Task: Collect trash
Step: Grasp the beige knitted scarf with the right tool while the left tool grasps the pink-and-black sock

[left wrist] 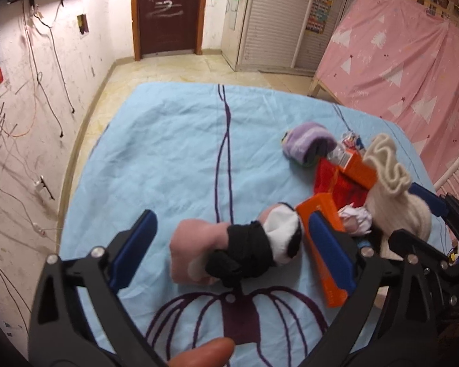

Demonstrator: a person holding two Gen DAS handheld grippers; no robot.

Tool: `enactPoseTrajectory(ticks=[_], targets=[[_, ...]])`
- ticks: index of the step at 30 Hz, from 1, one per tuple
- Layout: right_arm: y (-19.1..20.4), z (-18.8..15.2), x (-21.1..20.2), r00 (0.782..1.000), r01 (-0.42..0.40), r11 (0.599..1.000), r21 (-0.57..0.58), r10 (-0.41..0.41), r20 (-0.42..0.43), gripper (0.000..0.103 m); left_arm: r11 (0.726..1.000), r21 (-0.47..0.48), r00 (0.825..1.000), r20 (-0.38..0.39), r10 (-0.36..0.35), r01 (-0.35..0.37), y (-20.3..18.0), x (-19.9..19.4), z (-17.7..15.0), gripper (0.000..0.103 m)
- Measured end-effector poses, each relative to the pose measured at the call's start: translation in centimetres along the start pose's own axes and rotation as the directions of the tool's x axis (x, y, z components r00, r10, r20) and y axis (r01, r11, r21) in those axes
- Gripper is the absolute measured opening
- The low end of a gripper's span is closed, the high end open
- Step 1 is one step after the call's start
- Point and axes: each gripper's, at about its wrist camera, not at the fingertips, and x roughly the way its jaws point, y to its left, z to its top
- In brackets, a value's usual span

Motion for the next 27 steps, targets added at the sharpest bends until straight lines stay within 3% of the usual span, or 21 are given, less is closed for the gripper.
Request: enactPoseTrajectory(ticks=[6,8,10,13,18,27], targets=[[0.0,-0.2,0.8,1.000,0.007,1.000,-0.010,-0.007,-0.009,0.077,1.000,-0.002,0.999,-0.036,-0.015,0.015,0.0,1.3,-0.5,0.094],[0.1,-0.4,1.0,1.000,0.015,1.000,-0.023,-0.016,-0.010,0.075,1.000,0.006,0.999,-0.044,-0.024,0.024,-0.3,1.6,-0.7,0.085],[0.1,-0.4,1.1,1.000,0.023,0.999,-0.025,-0.023,-0.005,0.059,0.999,0.016,0.998,-0.050,-0.031,0.032,-0.6,1.7,-0.9,0.079],[-0.2,-0.4,1.1,0.999,0.036,0.999,-0.015,-0.036,0.009,0.051,0.999,0.042,0.999,-0.040,-0.025,0.026,-1.2,1.4,-1.1,0.069],[-0.2,-0.4,0.9,0.999,0.047,0.999,-0.024,-0.047,0.023,0.047,0.998,0.050,0.999,-0.034,-0.021,0.023,-1.6,1.1,-1.2,0.060],[-0.6,0.3,-1.2,0.995,0.058,0.998,-0.003,-0.058,0.086,0.047,1.000,0.029,1.000,0.025,-0.009,0.008,-1.1,-1.4,-0.2,0.057]])
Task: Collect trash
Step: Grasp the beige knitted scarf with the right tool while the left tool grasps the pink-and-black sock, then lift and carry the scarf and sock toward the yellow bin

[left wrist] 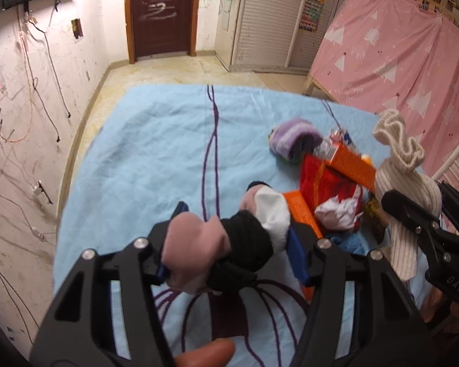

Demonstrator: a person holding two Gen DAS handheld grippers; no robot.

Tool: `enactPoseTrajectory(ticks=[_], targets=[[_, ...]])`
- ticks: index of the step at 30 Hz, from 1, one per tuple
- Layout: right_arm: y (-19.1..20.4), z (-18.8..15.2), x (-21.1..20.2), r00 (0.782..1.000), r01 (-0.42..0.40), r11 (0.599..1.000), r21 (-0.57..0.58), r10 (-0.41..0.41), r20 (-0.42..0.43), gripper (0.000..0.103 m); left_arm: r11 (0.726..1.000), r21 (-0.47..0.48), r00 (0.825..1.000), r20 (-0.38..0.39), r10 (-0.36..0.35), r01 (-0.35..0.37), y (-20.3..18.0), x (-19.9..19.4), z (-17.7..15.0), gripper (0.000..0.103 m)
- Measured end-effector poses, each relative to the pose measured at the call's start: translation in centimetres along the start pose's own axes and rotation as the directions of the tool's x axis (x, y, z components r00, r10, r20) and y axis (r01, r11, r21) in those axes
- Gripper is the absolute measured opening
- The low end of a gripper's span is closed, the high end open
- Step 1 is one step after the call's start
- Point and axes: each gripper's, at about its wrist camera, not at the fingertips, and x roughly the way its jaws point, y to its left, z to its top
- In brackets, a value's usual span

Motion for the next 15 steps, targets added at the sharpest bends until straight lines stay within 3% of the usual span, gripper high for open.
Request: enactPoseTrajectory(ticks=[15], targets=[[-3.7,0.2,-4.5,0.993,0.044,0.996,0.081,-0.053,0.104,0.047,0.998,0.070,0.994,0.108,-0.014,0.007,-3.9,-4.5,1.7,0.057]])
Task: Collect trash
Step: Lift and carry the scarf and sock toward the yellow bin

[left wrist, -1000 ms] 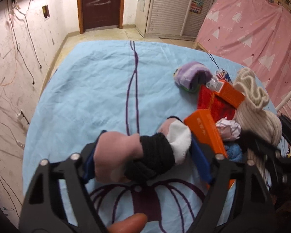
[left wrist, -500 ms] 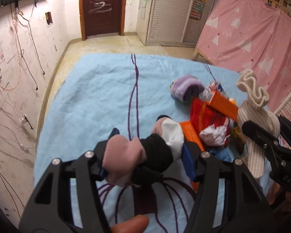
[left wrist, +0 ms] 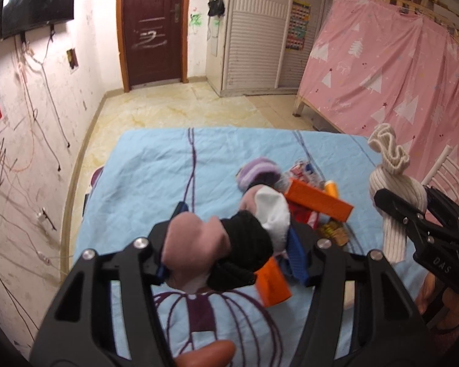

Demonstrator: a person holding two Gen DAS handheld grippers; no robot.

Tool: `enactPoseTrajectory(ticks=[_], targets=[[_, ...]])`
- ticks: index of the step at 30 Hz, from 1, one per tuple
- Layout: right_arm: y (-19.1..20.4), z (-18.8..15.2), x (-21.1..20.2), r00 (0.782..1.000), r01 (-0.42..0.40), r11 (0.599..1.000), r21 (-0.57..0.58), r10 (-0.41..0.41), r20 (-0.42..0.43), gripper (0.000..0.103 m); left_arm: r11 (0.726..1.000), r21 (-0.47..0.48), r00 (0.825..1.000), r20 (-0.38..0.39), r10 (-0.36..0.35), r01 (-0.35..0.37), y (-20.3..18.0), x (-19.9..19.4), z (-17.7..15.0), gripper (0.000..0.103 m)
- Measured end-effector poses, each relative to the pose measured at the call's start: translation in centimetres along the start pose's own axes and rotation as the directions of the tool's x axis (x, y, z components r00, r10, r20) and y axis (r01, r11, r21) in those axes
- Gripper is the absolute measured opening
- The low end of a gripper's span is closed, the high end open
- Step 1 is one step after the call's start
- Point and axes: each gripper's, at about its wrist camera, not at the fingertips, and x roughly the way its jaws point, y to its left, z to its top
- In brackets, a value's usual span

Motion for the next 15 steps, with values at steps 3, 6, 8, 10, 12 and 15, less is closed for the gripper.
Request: enactPoseTrajectory(ticks=[3,6,8,10,12,15], targets=[[-1.6,-0.2,-1.1,1.000,0.020,0.999,0.032,-0.021,0.023,0.047,1.000,0.024,1.000,0.011,-0.005,0.005,-1.3,-0.4,0.4,0.057],[-3.3,-0.5,-2.2,0.998,0.036,0.998,0.060,-0.039,0.041,0.047,0.999,0.048,1.000,0.018,-0.013,0.012,-2.7,-0.6,0.7,0.057],[-4.5,-0.7,-3.0,0.997,0.052,0.995,0.083,-0.056,0.054,0.047,0.998,0.061,1.000,0.021,-0.018,0.017,-3.6,-0.7,0.9,0.057],[-6.0,-1.0,-4.0,0.995,0.067,0.992,0.109,-0.075,0.070,0.047,0.997,0.076,0.999,0.024,-0.023,0.021,-4.5,-0.7,1.1,0.057],[-7.1,-1.3,-4.7,0.993,0.079,0.989,0.127,-0.090,0.080,0.047,0.995,0.094,0.999,0.025,-0.030,0.027,-5.6,-0.8,1.3,0.057],[-9.2,-1.8,-6.3,0.987,0.107,0.981,0.161,-0.124,0.101,0.047,0.992,0.117,0.999,0.023,-0.042,0.039,-7.1,-0.8,1.5,0.057]])
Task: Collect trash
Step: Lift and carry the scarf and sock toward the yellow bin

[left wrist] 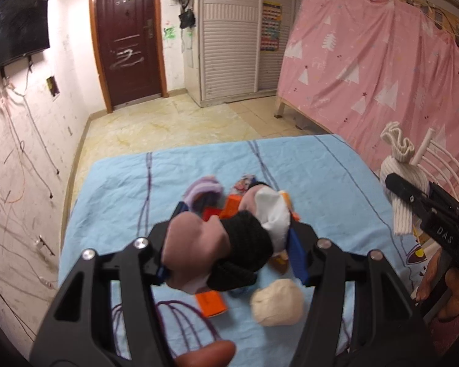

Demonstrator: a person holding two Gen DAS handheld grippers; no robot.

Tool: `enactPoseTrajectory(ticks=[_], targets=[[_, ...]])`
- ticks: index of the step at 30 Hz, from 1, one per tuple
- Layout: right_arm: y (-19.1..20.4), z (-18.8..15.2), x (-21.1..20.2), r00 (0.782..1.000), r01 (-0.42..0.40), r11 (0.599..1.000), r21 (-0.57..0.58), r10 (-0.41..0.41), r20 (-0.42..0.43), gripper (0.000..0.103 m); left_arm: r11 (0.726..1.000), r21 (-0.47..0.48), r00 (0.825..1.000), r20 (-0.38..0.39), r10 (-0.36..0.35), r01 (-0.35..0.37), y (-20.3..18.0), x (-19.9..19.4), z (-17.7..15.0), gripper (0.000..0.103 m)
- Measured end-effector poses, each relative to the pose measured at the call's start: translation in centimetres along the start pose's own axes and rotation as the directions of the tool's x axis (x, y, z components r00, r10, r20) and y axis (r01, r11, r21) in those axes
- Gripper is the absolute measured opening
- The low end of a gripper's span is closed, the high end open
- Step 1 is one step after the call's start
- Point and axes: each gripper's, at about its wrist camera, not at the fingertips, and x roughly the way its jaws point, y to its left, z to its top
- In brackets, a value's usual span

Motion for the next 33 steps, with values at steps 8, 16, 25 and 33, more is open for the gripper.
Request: enactPoseTrajectory(ticks=[8,16,25,33], targets=[[-5.5,-0.1,-3.2,0.994,0.093,0.994,0.057,-0.096,0.051,0.047,0.997,0.068,0.999,-0.019,-0.047,0.048,-4.7,0.7,1.1,0.058],[-11.7,-0.7,-6.8,0.967,0.234,0.967,0.106,-0.242,0.080,0.047,0.979,0.161,0.992,-0.031,-0.120,0.123,-11.6,1.2,2.3,0.058],[-16.6,-2.8,-8.5,0.939,0.326,0.933,0.154,-0.338,0.057,0.047,0.948,0.248,0.980,-0.071,-0.188,0.200,-18.6,2.2,2.6,0.058],[-19.0,-4.5,-8.6,0.933,0.351,0.920,0.177,-0.360,0.023,0.047,0.920,0.299,0.967,-0.099,-0.236,0.255,-23.6,2.7,2.5,0.058]])
